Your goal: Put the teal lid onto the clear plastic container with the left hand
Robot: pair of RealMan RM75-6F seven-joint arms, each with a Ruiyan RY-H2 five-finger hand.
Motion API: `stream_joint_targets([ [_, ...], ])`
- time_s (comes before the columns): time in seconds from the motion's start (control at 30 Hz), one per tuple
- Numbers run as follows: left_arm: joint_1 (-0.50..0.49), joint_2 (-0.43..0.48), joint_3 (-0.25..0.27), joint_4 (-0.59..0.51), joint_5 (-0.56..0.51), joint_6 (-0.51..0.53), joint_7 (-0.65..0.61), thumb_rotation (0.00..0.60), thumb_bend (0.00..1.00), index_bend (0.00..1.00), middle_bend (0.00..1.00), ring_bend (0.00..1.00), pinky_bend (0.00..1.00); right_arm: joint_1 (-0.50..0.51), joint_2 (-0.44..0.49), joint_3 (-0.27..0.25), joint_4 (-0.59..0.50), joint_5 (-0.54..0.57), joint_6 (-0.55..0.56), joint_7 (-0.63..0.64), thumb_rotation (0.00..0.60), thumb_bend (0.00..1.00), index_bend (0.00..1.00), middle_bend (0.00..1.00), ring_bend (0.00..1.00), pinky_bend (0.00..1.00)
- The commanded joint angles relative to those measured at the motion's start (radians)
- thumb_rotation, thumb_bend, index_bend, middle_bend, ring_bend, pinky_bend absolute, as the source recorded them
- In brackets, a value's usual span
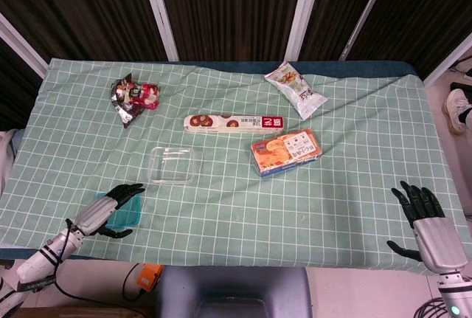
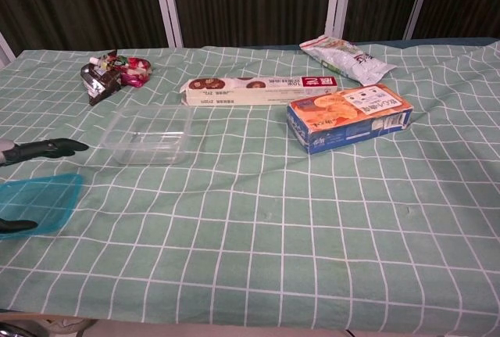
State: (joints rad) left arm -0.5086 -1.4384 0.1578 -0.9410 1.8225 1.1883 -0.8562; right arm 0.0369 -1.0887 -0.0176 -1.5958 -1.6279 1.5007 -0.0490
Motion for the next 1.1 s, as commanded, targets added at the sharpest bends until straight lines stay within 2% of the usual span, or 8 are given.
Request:
stream_joint_targets([
  [0.03, -0.014, -0.028, 0.012, 0.035, -0.016, -0.031, -0.032, 0.6, 0.22, 0.0, 0.0, 0.0, 0.0, 0.002, -0.001, -0.001, -0.001, -0.002, -0.003, -0.003, 0.6, 0.19, 0.0, 0.0, 0.0, 0.0],
  [0.73, -0.04, -0.083, 0.045, 0.136, -0.078, -0.109, -0.073, 0.6, 0.21, 0.0, 0.0, 0.0, 0.0, 0.005, 0.002, -0.002, -0.004, 0.0, -0.007, 0.002, 0.6, 0.19, 0.0, 0.0, 0.0, 0.0],
  [1.1, -0.045, -0.084, 0.057, 0.141, -0.095, -0.135, -0.074, 0.6, 0.21, 0.0, 0.0, 0.0, 0.0, 0.006, 0.003, -0.002, -0.006, 0.001, -0.006, 0.001, 0.6, 0.19, 0.0, 0.0, 0.0, 0.0],
])
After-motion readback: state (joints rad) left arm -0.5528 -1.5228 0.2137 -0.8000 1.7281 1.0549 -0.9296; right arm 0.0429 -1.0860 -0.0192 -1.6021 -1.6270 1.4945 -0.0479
